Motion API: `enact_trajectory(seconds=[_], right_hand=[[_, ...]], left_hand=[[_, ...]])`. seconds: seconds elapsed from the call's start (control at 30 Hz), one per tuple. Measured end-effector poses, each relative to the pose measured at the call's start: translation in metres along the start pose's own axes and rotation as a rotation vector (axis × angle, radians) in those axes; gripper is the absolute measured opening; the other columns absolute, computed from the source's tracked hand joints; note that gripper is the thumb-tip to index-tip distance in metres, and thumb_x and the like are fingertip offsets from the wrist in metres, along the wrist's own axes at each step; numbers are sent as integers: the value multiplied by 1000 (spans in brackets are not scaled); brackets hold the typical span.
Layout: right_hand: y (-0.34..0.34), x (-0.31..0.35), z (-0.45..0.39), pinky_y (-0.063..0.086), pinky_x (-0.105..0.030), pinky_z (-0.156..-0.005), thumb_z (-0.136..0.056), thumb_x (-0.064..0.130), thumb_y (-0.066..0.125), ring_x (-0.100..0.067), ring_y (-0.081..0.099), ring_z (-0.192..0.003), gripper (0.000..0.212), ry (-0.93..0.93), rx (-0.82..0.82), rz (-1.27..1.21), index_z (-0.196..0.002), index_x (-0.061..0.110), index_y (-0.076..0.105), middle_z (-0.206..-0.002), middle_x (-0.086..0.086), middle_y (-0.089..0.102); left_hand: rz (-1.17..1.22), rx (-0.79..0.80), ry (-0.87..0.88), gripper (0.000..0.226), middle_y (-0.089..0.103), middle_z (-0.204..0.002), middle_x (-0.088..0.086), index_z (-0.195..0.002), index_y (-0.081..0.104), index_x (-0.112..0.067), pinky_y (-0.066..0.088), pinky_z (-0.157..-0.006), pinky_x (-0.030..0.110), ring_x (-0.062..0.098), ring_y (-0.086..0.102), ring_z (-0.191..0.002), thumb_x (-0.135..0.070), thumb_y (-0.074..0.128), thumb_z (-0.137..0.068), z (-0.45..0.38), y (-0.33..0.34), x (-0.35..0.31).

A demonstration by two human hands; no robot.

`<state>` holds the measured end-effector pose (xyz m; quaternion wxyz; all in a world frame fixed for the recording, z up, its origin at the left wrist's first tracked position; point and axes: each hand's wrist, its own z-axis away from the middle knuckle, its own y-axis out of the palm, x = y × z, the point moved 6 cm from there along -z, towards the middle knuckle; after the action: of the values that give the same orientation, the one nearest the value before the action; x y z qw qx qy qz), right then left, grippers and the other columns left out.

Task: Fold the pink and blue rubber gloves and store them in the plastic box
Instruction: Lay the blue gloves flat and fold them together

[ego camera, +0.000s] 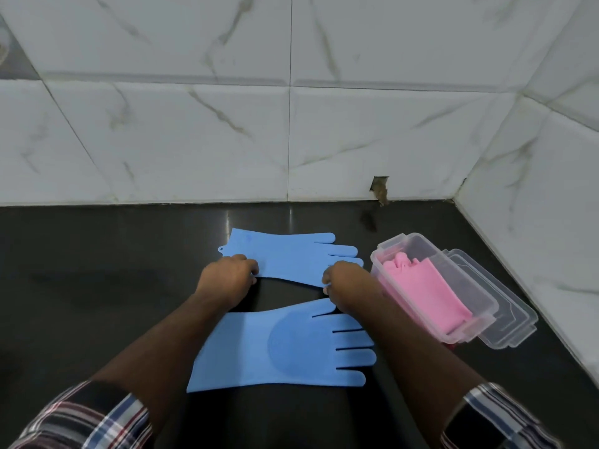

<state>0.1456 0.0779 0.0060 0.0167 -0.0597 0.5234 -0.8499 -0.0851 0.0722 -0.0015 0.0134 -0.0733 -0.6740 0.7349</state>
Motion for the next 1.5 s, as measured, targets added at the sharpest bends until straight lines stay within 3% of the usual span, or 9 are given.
enact_trajectory(seconds=[0.27,0.43,0.53,0.67,0.77,1.0,1.23,1.37,1.5], right_hand=[[-10,6,20,52,-37,-86,-90,11,53,-26,56,-105,26,-127,-250,130,-113,15,64,-114,-7,60],[-23,5,33,39,-34,-71,-85,7,48,-29,53,-104,21,-137,-424,81,-103,12,58,-107,-8,59],[-21,6,34,41,-35,-70,-87,9,50,-29,52,-106,18,-159,-412,81,-103,12,58,-107,-8,59],[-12,7,31,49,-38,-82,-94,22,58,-26,51,-109,14,-169,-277,112,-105,14,61,-110,-7,59],[-11,7,31,51,-38,-84,-91,16,60,-26,51,-108,18,-159,-241,148,-109,14,62,-110,-8,60],[-44,8,48,37,-33,-70,-88,7,46,-26,49,-107,25,-160,-517,-11,-106,15,60,-105,-4,63],[-84,4,61,49,-40,-82,-91,10,55,-25,52,-102,29,-178,-627,-155,-115,23,66,-94,-4,61],[-103,1,63,47,-41,-89,-95,16,54,-23,53,-107,28,-187,-671,-206,-116,28,67,-104,-1,68],[-124,-5,64,46,-44,-97,-94,18,54,-17,61,-104,24,-235,-590,-452,-112,29,67,-111,6,70]], left_hand=[[-36,-56,-32,22,61,-102,-4,-99,65,-29,51,-73,34,22,61,-91,-24,44,-94,0,-6,-7],[-23,-62,17,13,59,-91,-6,-87,56,-27,45,-70,32,20,55,-87,-35,47,-88,5,-12,-9],[-15,-44,61,16,62,-91,-8,-91,57,-29,47,-73,33,18,55,-89,-41,47,-87,7,-10,-5],[-1,18,90,24,63,-102,-14,-105,60,-37,47,-84,34,15,55,-102,-51,55,-87,11,0,-4],[-16,9,77,18,64,-104,-11,-103,66,-34,47,-84,34,15,56,-102,-41,54,-92,13,2,-4],[158,-180,12,15,68,-93,-10,-94,66,-29,49,-74,35,18,64,-87,-36,52,-93,19,-34,0],[302,-223,-36,14,70,-94,-10,-93,67,-30,51,-81,38,20,64,-90,-30,53,-94,24,-70,4],[388,-210,-63,14,70,-94,-5,-91,67,-28,50,-78,37,22,63,-89,-26,54,-95,26,-90,7],[566,-157,-20,14,68,-87,-9,-87,69,-21,42,-72,29,12,61,-81,-19,58,-96,26,-117,8]])
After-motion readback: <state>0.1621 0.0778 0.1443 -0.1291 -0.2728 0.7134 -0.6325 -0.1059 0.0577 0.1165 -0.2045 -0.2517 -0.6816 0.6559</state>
